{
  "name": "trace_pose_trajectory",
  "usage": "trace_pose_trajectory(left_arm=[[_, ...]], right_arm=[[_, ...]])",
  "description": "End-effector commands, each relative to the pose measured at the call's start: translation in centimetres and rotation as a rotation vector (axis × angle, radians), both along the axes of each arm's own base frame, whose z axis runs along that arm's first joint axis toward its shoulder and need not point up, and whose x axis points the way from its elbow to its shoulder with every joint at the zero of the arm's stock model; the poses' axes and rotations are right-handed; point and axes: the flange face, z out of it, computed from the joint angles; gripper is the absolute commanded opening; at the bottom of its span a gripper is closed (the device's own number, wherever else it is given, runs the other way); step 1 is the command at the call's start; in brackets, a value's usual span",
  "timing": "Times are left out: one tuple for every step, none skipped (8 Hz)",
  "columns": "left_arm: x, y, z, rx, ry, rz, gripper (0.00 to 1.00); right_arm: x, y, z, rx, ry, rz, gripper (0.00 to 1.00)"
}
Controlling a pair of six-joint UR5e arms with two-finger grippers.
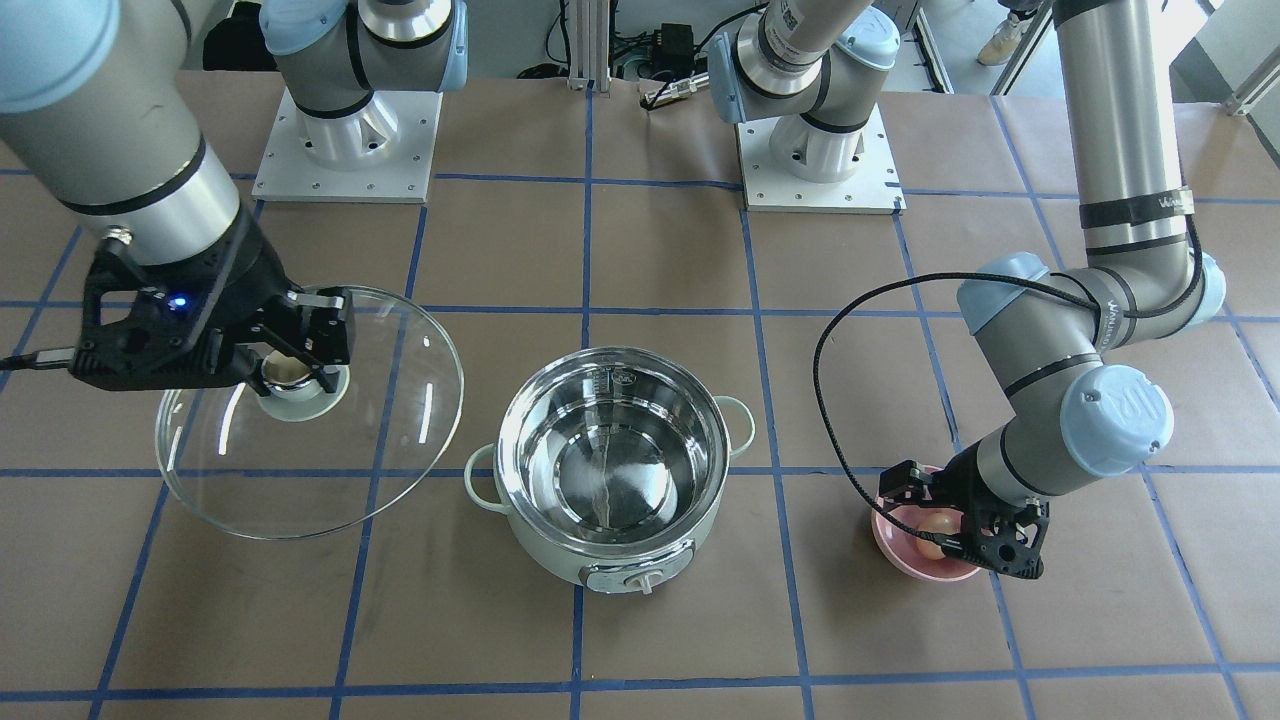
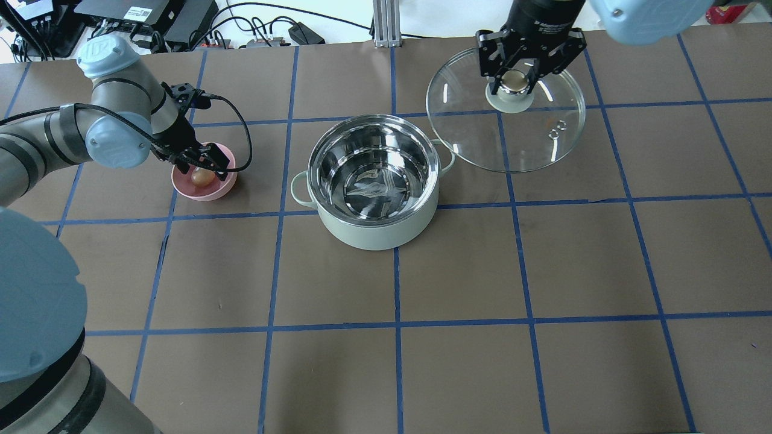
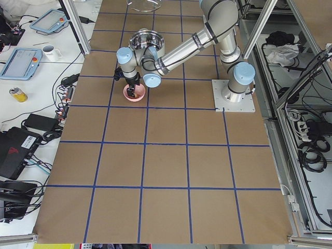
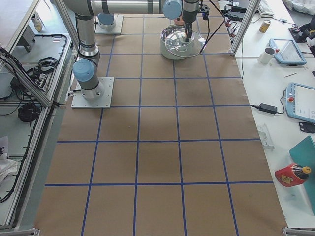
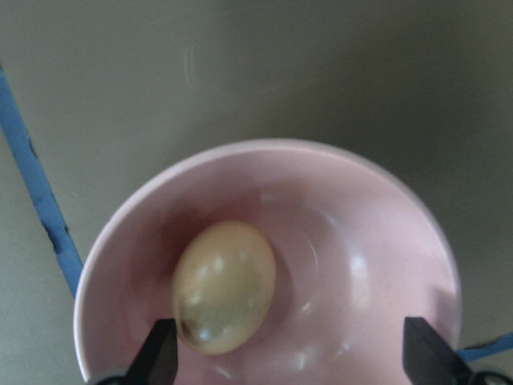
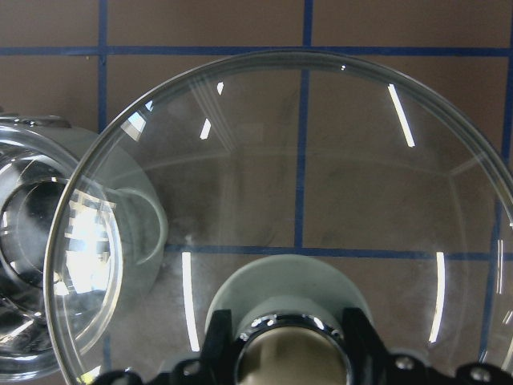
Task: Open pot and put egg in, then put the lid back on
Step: 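Grasp the brown egg in the pink bowl with the left gripper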
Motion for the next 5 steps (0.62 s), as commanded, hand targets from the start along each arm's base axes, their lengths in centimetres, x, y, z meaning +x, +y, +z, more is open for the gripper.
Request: trace_pose_trajectory(left_arm=[[0.0, 0.0, -0.6, 0.009, 0.004, 0.001, 1.00], [0.1, -0.2, -1.9, 0.023, 0.004, 0.000, 1.00], [0.1, -0.3, -2.4, 0.029, 0.006, -0.001, 1.00], [0.1, -0.3, -2.4, 0.030, 0.006, 0.000, 1.00], [0.1, -0.2, -2.4, 0.032, 0.007, 0.000, 1.00]], right_arm=[[-6.2, -0.4, 0.5, 0.011, 0.053, -0.020, 0.00], [-7.1, -0.4, 0.5, 0.010, 0.056, -0.004, 0.00], [-7.5, -0.5, 0.5, 0.013, 0.072, 0.000, 0.00], [-7.6, -0.5, 0.5, 0.014, 0.081, 0.003, 0.00], [-7.5, -0.5, 0.4, 0.014, 0.081, 0.005, 0.00]])
